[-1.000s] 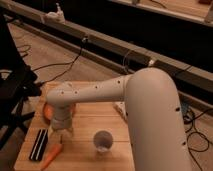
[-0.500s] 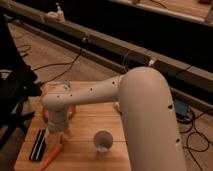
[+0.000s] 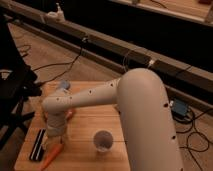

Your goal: Drag the pepper across the table

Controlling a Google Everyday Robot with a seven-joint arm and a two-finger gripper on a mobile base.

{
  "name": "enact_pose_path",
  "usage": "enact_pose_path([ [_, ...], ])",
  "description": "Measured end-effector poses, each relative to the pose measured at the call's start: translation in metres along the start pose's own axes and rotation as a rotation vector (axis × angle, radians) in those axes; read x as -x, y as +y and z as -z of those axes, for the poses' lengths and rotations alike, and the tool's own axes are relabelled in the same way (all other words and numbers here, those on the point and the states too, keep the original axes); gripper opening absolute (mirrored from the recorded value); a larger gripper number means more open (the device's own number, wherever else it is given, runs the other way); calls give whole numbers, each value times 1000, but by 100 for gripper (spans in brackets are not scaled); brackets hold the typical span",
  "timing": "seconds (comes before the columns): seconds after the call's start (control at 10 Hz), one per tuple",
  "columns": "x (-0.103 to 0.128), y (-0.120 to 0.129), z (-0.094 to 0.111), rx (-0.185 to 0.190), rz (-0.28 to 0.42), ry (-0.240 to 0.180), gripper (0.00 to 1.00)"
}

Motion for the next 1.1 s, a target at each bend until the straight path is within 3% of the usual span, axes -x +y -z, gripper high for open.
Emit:
enact_pose_path([
  [0.4, 6, 0, -12, 32, -13, -1, 67],
  [0.9, 13, -24, -35, 13, -86, 29, 66],
  [1.1, 10, -24, -43, 18, -96, 55, 53],
])
